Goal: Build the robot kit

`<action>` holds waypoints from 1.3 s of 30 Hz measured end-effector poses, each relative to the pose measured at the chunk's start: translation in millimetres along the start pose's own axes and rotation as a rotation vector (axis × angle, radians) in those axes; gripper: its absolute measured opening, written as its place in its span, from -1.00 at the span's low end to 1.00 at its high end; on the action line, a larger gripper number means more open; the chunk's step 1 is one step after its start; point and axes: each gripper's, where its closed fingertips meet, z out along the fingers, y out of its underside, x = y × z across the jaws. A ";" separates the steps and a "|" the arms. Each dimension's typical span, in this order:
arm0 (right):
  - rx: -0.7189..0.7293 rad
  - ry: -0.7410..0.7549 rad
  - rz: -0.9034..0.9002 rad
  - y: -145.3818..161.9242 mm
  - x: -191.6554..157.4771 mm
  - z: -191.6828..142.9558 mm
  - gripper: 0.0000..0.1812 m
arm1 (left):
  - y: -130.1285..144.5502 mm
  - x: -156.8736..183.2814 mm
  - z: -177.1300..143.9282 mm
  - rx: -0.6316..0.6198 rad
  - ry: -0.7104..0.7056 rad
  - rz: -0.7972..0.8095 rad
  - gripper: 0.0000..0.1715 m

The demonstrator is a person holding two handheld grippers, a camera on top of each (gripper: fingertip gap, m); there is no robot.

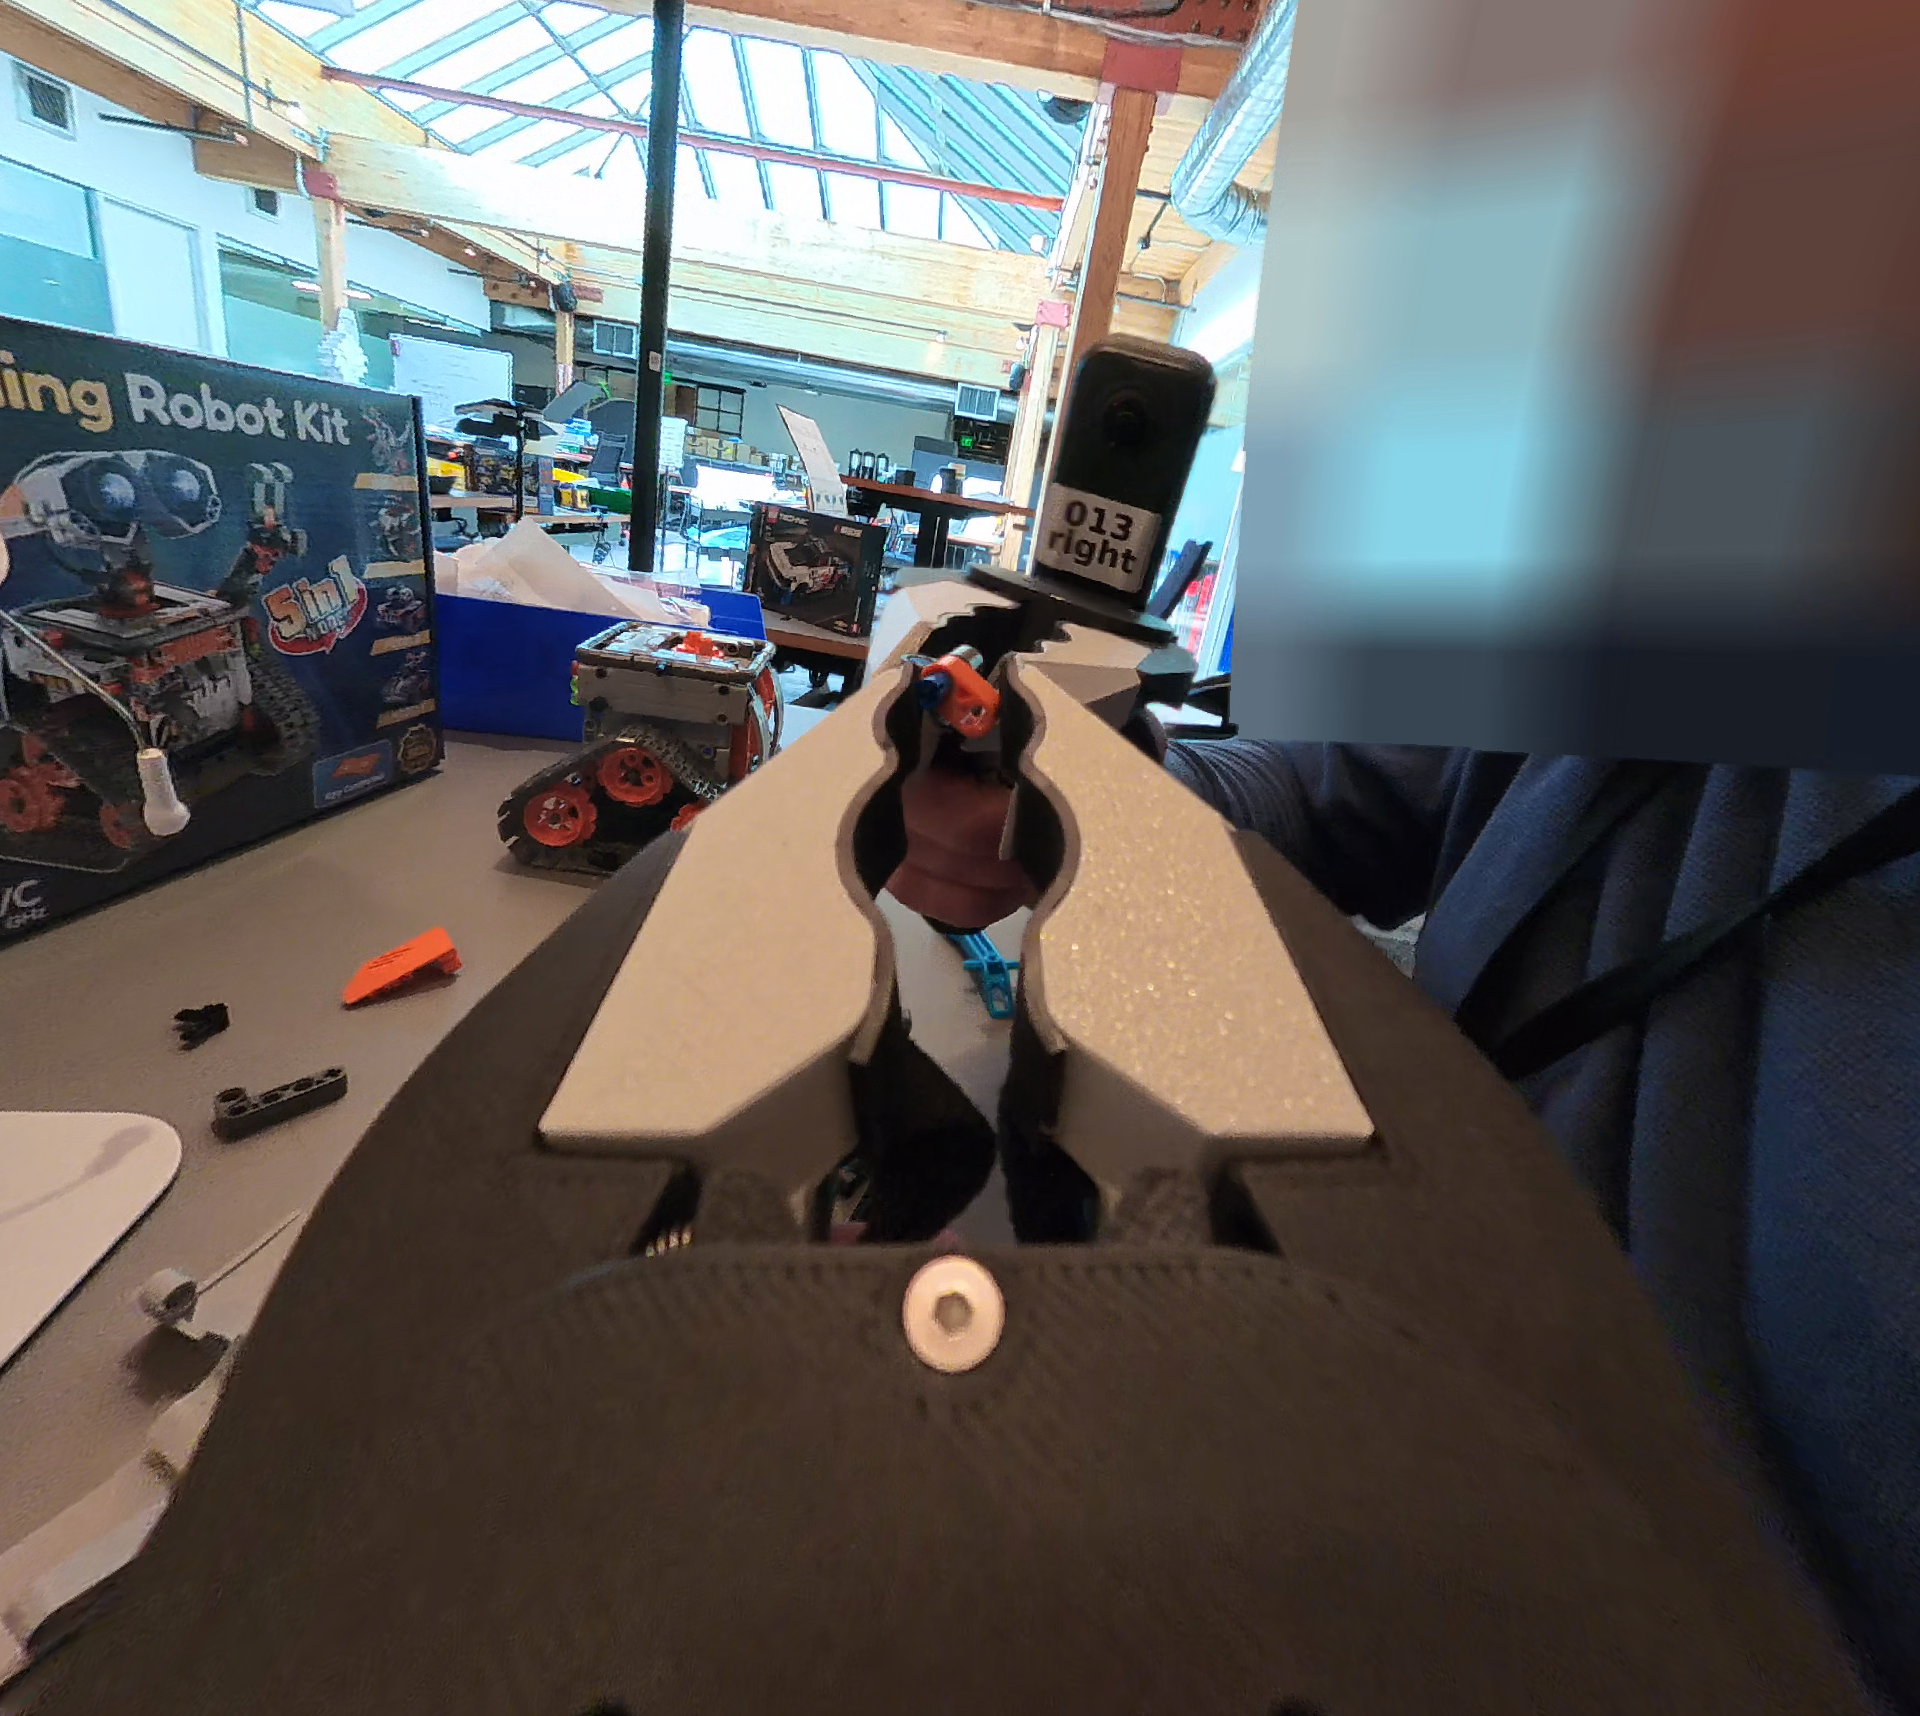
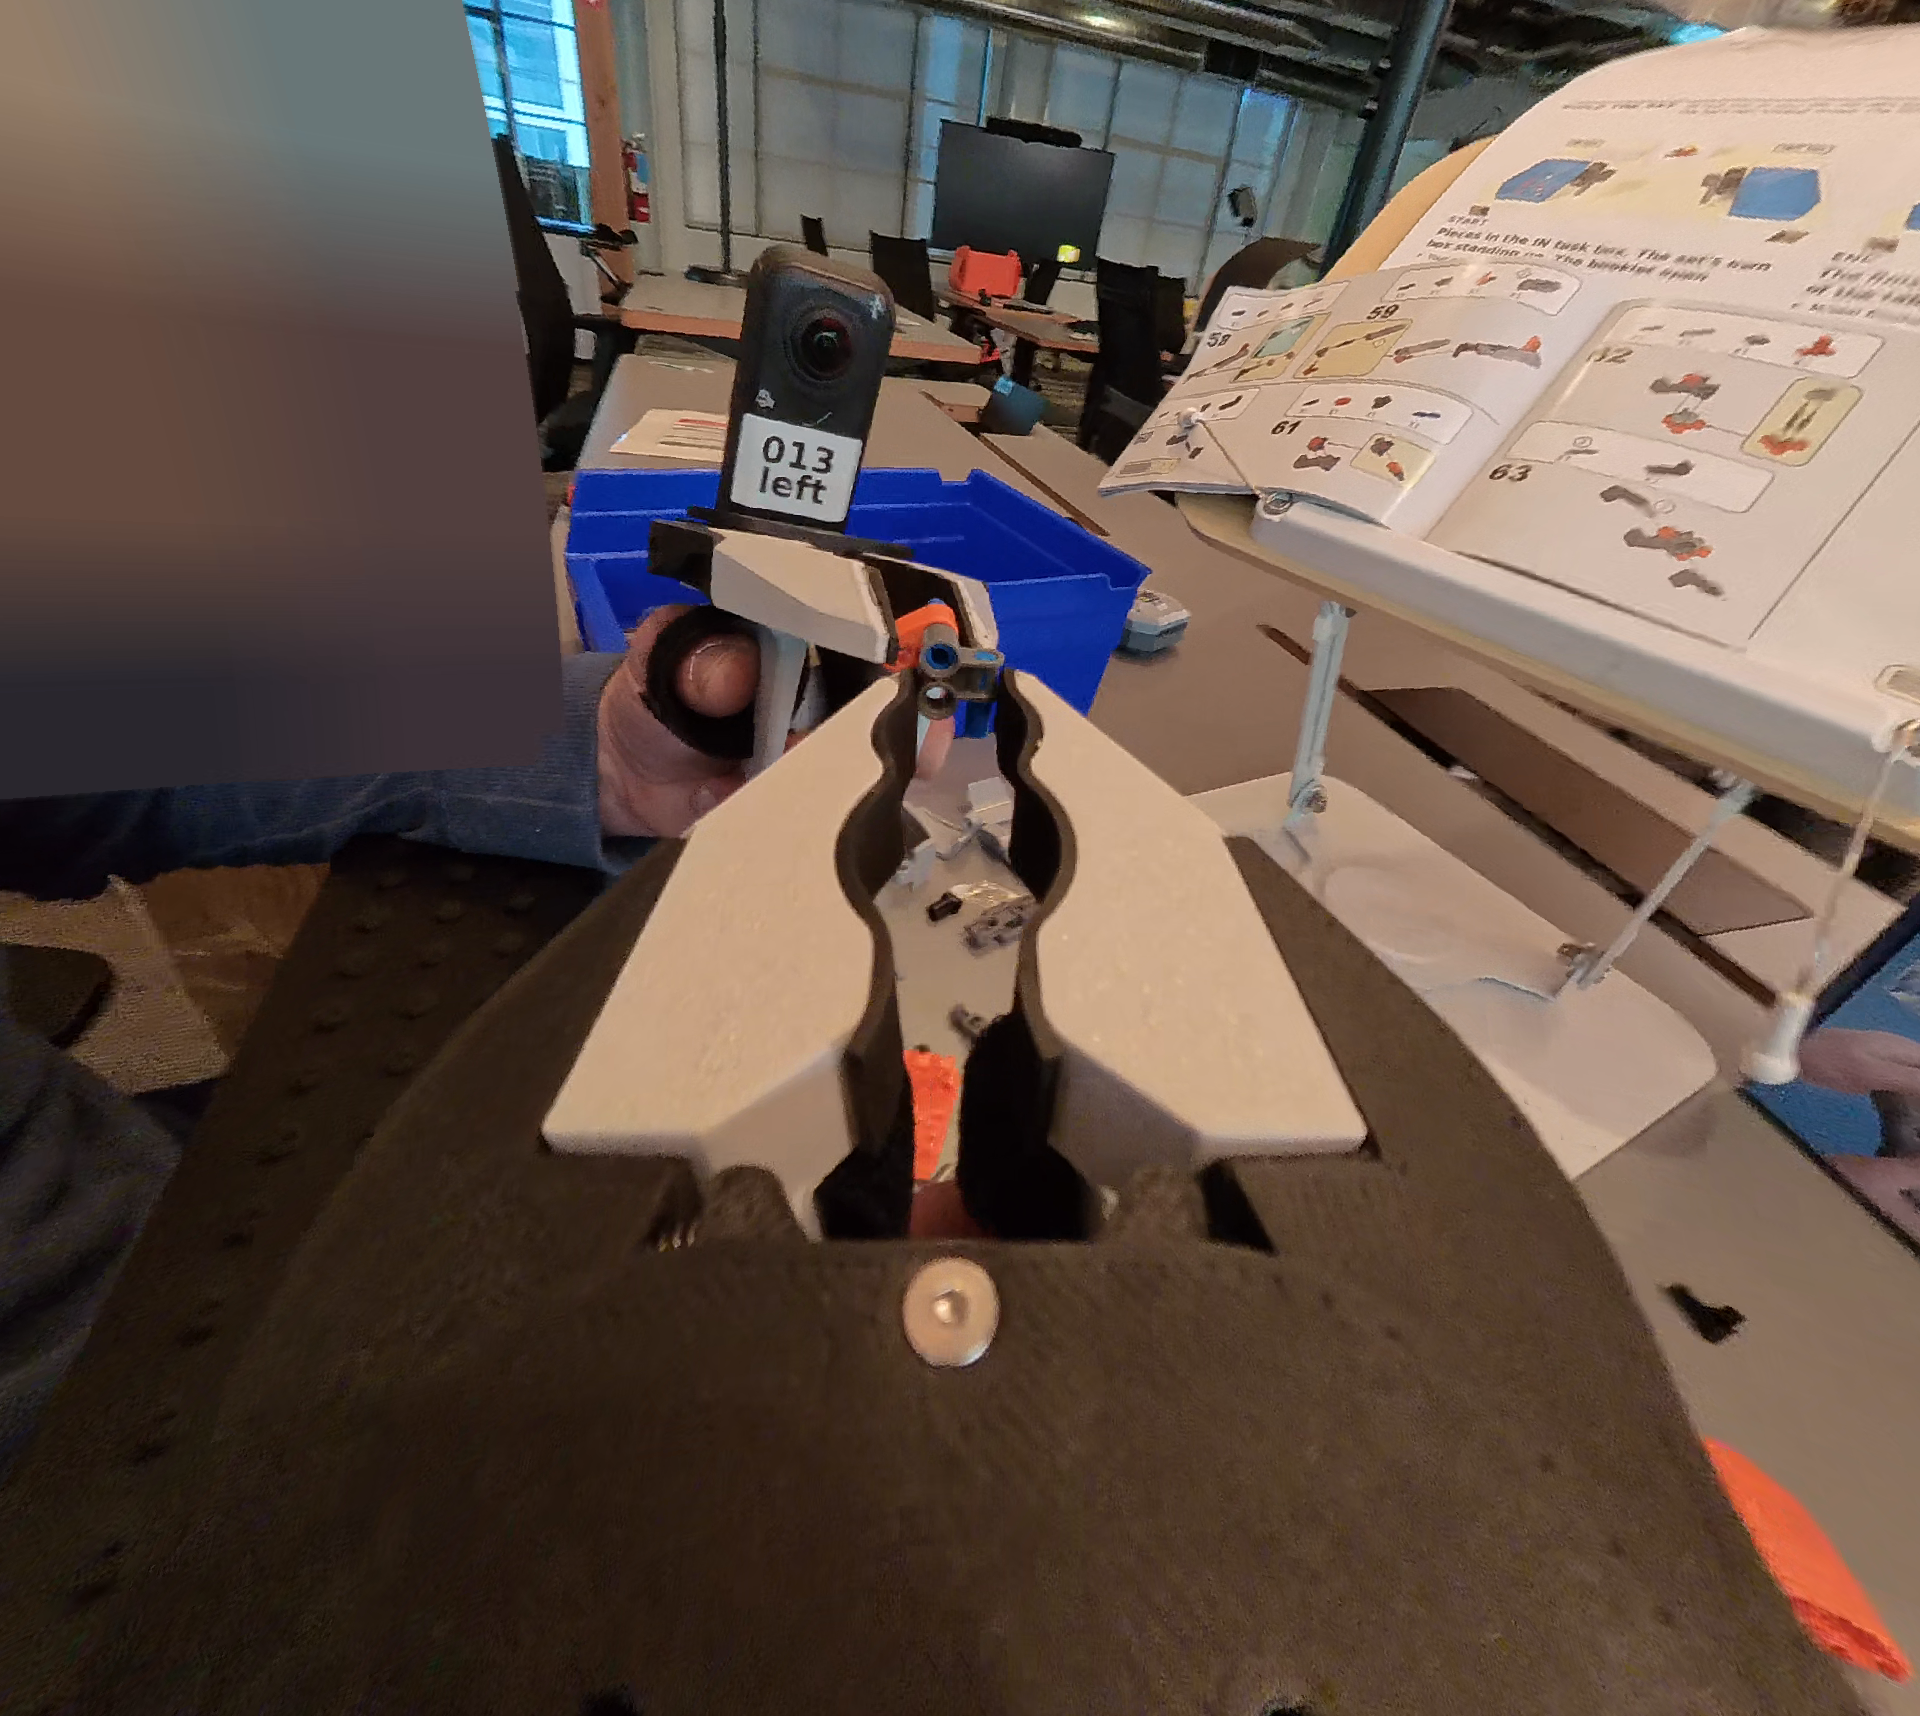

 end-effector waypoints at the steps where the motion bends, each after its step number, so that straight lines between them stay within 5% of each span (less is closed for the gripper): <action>1: 0.003 -0.019 0.029 0.6 -0.6 -0.8 -0.86 | 1.1 0.1 0.3 -0.008 -0.005 0.014 -0.86; 9: 0.048 -0.123 0.241 -0.4 -3.2 -1.6 -0.87 | 0.4 1.2 0.6 -0.038 -0.076 0.159 -0.88; 18: 0.029 -0.066 -0.030 -0.6 -1.9 -7.1 -0.86 | 2.6 3.7 4.8 -0.020 -0.029 0.006 -0.93; 23: 0.057 -0.186 0.204 -2.0 7.1 -19.3 -0.87 | -27.7 -7.7 -19.2 0.115 -0.085 0.034 -0.95; 30: -0.022 -0.148 0.061 7.9 7.6 -20.3 -0.86 | -10.0 -5.0 -12.4 -0.024 -0.118 0.126 -0.95; 39: -0.706 -0.235 -0.002 121.0 -28.4 -43.9 -0.86 | 22.5 -22.1 -8.3 -0.225 -0.220 0.166 -0.94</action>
